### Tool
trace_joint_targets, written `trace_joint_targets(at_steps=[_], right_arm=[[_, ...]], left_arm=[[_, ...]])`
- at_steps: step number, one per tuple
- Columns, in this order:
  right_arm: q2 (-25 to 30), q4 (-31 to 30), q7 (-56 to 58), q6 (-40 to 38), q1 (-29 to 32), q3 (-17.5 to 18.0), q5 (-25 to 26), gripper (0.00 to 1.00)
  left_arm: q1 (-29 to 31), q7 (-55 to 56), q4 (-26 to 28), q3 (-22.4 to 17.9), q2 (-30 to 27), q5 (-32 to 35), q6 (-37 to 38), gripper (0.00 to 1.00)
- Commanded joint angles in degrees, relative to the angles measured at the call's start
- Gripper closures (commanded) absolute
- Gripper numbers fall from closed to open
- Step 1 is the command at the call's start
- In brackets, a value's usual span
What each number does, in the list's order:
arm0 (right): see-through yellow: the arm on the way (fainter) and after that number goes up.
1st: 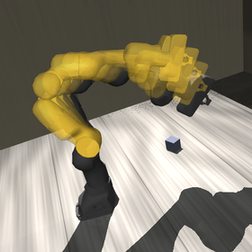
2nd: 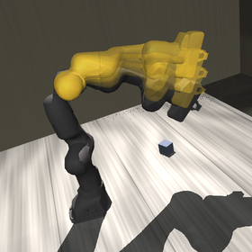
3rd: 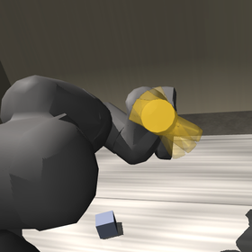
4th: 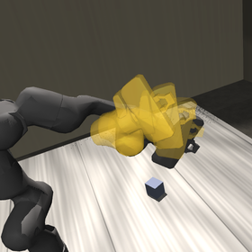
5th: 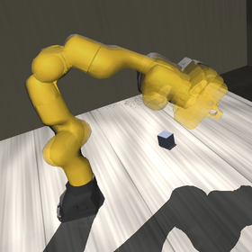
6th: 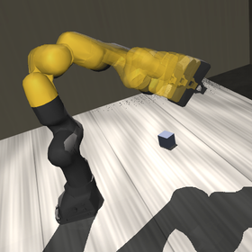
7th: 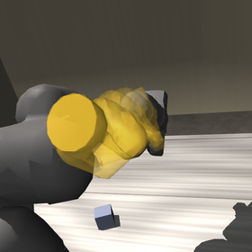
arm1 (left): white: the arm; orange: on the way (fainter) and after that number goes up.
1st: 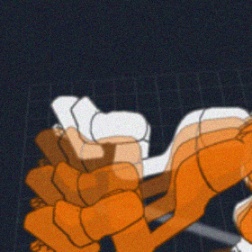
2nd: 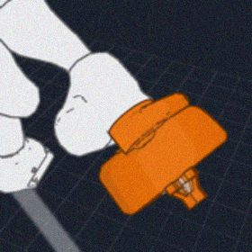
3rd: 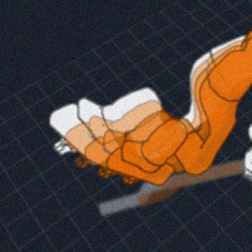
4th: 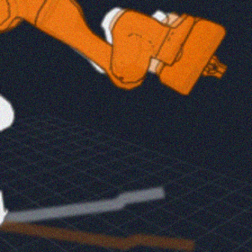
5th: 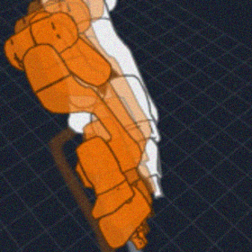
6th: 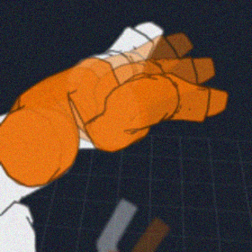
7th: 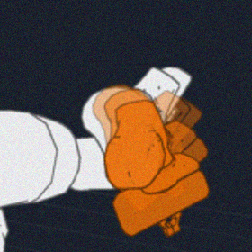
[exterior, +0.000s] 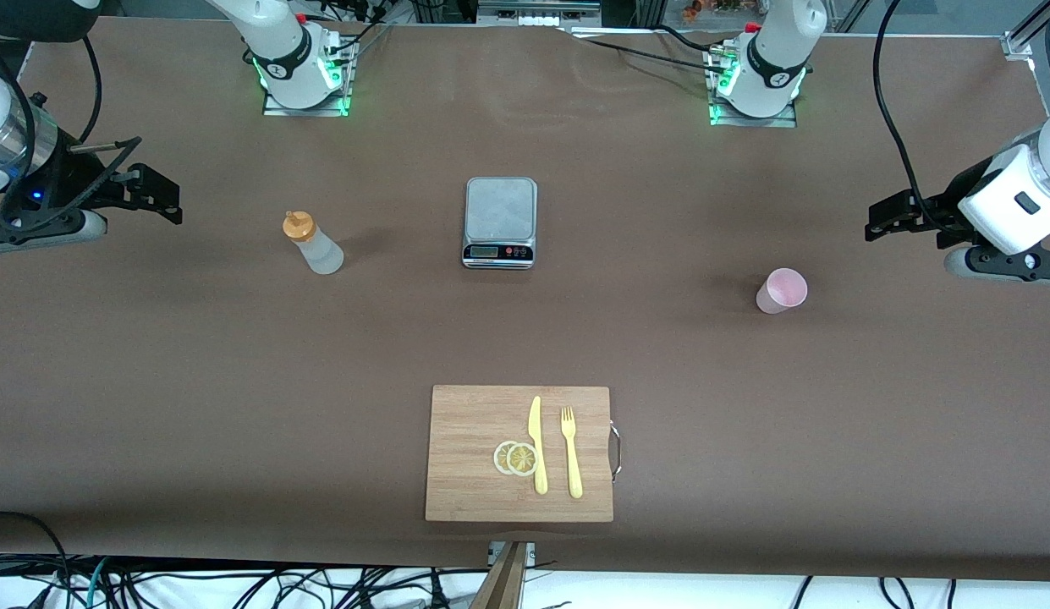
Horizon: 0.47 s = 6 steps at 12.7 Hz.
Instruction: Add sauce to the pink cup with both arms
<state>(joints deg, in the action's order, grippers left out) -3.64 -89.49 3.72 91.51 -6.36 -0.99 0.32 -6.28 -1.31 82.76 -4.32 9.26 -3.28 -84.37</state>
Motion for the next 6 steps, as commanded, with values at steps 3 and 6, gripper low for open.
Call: trace_joint_targets(at_steps=[3,6], right_arm=[[0.0,0.6,0.0,-0.7,0.0,0.1,-0.1,0.0],[0.0,0.6,0.0,-0.7,0.0,0.1,-0.1,0.0]], left_arm=[[0.0,0.3,-2.3,0.1,1.2,1.1,1.2,0.0],[0.0,0.3,-2.3,0.1,1.2,1.1,1.2,0.0]])
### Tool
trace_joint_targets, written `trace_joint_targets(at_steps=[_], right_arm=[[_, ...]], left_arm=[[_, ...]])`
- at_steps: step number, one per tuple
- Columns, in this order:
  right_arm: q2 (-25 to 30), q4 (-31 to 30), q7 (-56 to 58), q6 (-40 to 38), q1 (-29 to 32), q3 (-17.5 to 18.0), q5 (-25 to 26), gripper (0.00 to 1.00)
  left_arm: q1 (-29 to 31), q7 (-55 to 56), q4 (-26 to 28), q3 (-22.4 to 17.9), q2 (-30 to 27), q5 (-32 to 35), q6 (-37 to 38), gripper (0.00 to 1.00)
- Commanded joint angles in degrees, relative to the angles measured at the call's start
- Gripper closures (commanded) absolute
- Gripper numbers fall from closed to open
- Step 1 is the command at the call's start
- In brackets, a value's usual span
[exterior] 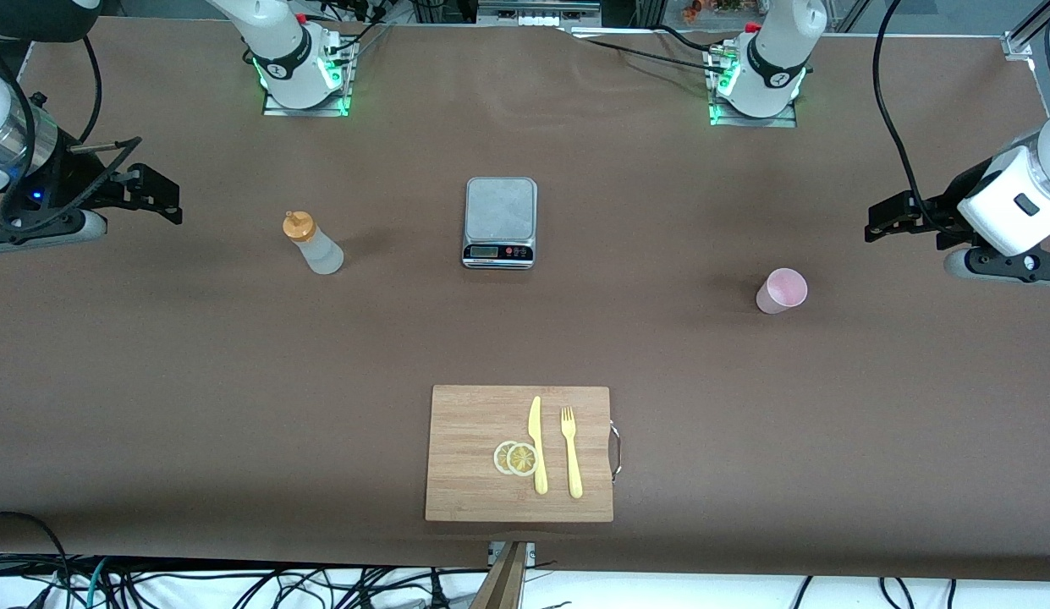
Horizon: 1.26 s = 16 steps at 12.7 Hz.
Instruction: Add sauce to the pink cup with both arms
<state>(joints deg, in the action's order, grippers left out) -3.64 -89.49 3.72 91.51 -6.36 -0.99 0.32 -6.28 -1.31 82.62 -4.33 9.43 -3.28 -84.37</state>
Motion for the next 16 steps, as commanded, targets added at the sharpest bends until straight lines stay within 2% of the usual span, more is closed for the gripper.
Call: trace_joint_targets(at_steps=[1,13,16], right_arm=[[0.0,0.6,0.0,-0.8,0.0,0.1,-0.1,0.0],[0.0,0.5,-0.2,-0.9,0.0,-0.1,-0.1,0.0],[0.0,0.5,-0.2,-0.8,0.0,-0.2,-0.1,0.0]], left_arm=[[0.0,0.3,-2.2,0.1,1.0,1.1,1.2,0.0],[0.4,0.2,-2.0,0.1,1.6,0.4,1.1,0.0],[0.4,-0.1,-1.3,0.0,3.5,0.4,0.4,0.0]])
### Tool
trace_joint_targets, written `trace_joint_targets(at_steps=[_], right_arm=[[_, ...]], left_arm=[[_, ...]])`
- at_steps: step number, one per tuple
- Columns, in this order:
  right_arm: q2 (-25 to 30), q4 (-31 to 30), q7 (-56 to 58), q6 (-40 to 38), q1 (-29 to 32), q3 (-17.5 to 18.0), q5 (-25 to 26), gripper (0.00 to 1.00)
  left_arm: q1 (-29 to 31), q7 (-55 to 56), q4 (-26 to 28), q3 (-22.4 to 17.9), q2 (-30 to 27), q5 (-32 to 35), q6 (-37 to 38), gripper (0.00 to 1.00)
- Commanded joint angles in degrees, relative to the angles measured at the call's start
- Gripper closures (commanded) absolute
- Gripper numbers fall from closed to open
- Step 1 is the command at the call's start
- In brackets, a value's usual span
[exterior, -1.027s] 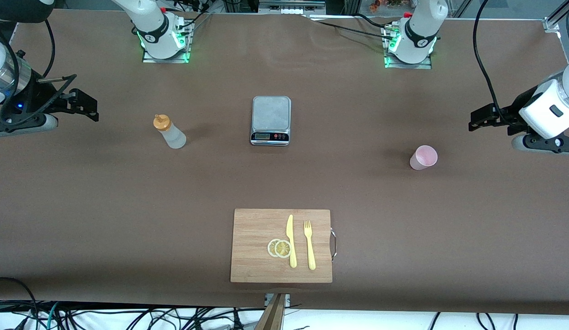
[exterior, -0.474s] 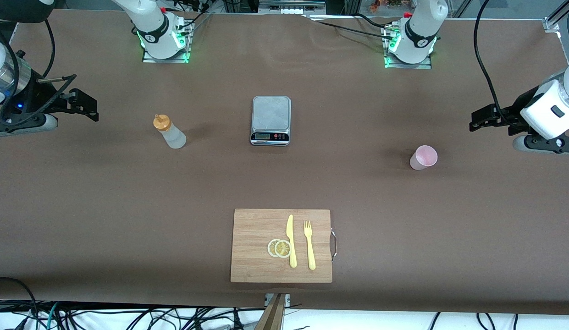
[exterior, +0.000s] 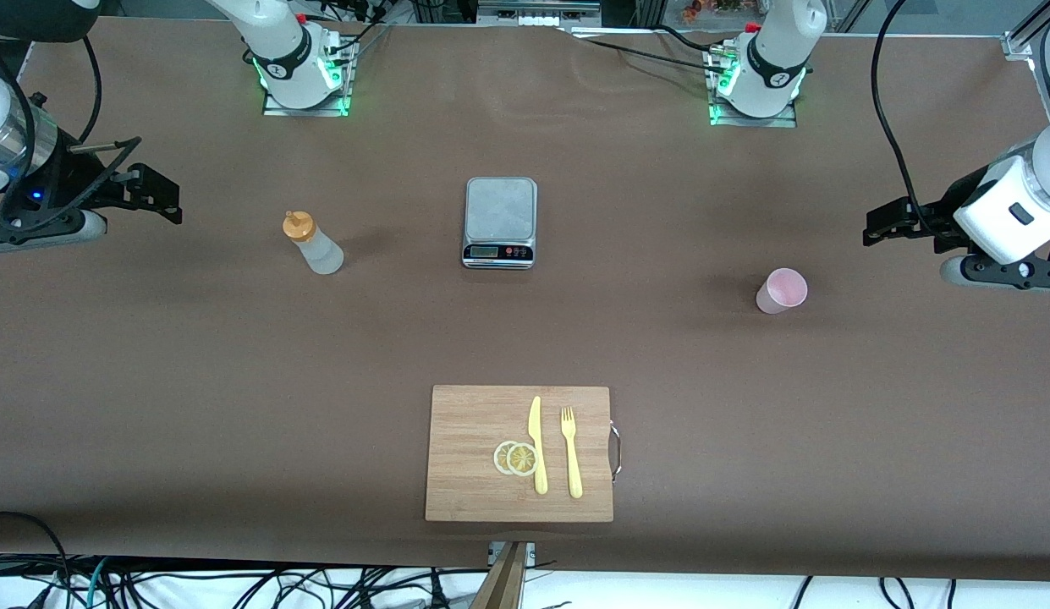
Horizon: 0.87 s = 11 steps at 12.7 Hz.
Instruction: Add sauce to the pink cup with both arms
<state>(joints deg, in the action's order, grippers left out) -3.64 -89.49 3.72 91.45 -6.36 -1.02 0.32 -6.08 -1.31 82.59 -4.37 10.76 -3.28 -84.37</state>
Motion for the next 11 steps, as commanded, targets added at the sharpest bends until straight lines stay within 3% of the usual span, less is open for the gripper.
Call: trace_joint_targets(at_steps=[1,6,11], right_arm=[[0.0,0.5,-0.2,-0.8,0.0,-0.1,-0.1,0.0],[0.0,0.5,-0.1,-0.8,0.1,-0.1,-0.1,0.0],[0.0,0.5,-0.1,-0.8,0.0,-0.1,-0.1,0.0]], left_arm=[[0.2,-0.1,-0.2,0.1,3.6,0.5,-1.4,0.0],[0.7,-3.2,17.5,0.1,5.2,1.0,-21.0,0.0],[0.7,-4.7,29.4,-0.4,5.4,1.2,-34.1,0.0]])
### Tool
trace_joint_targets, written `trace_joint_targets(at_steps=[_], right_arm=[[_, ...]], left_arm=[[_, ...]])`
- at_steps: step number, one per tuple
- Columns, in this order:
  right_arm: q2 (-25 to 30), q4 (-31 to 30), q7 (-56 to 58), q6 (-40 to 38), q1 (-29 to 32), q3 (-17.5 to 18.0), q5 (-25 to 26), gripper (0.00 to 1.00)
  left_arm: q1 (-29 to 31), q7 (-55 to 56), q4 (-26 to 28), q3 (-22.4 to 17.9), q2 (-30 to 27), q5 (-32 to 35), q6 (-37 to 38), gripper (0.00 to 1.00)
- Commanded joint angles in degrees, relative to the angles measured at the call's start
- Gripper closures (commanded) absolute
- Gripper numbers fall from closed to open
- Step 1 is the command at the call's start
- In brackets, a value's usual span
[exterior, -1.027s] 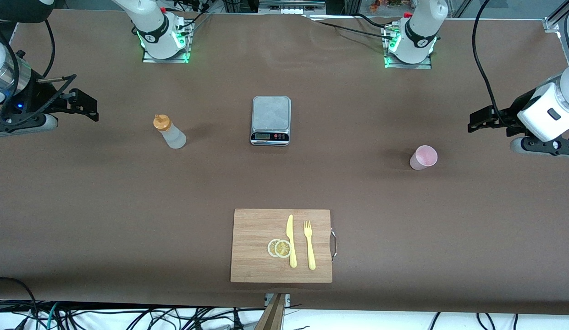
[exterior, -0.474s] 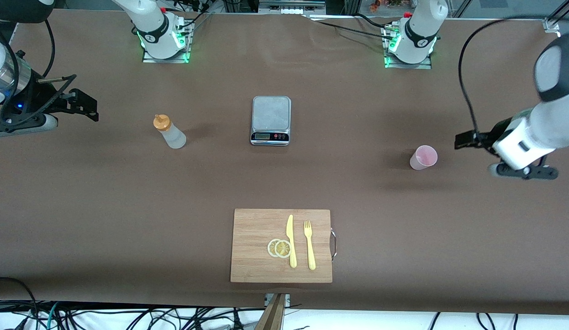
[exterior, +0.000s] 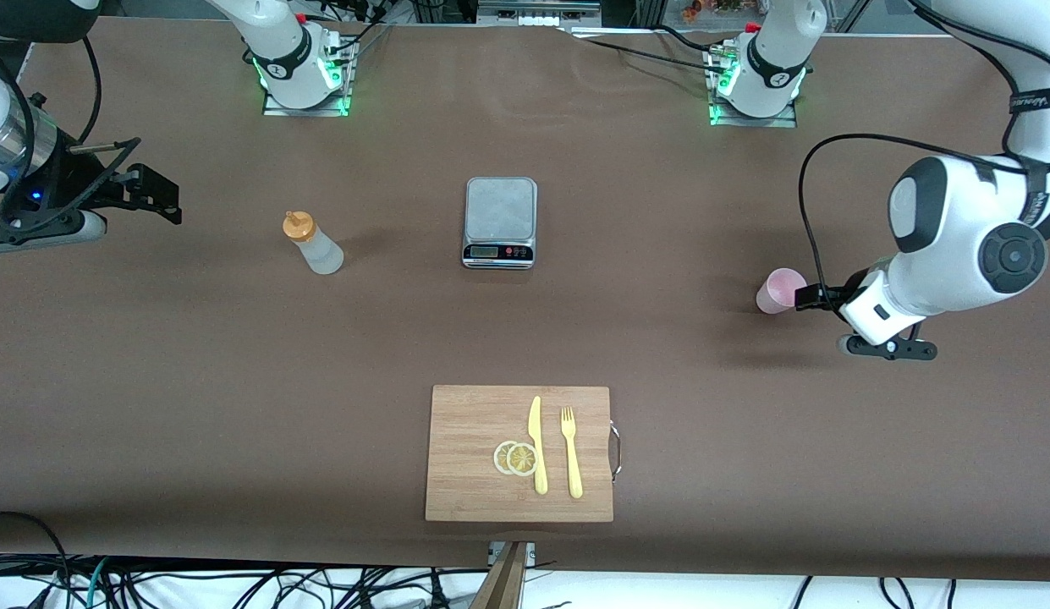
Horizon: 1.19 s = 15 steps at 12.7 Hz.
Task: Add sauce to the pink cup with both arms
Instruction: 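Lower the left gripper onto the pink cup and grasp it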
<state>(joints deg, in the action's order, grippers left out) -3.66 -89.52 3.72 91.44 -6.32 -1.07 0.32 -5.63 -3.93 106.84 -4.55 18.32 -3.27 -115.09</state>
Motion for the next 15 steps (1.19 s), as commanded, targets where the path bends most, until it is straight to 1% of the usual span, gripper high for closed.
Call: trace_joint_targets(at_steps=[1,2,8,11,15], right_arm=[[0.1,0.6,-0.1,-0.7,0.1,-0.1,-0.1,0.0],[0.1,0.6,-0.1,-0.7,0.0,-0.1,-0.1,0.0],[0.1,0.6,-0.1,-0.8,0.1,-0.2,-0.1,0.0],[0.1,0.5,-0.1,-0.8,0.1,-0.2,-0.1,0.0],[0.1,0.5,-0.1,-0.8,0.1,-0.2,-0.1,0.0]], left_arm=[[0.3,-3.1,6.3,-0.5,-2.3,1.2,-4.2,0.0],[0.2,-4.1,7.2,-1.4,-2.4,1.2,-5.1,0.0],[0.2,-6.0,16.5,-2.3,-2.8,1.0,-17.4,0.0],[0.1,-6.0,19.5,-2.5,-3.5,1.0,-20.2,0.0],[0.1,-6.1,21.8,-2.8,-3.5,1.0,-23.7,0.01]])
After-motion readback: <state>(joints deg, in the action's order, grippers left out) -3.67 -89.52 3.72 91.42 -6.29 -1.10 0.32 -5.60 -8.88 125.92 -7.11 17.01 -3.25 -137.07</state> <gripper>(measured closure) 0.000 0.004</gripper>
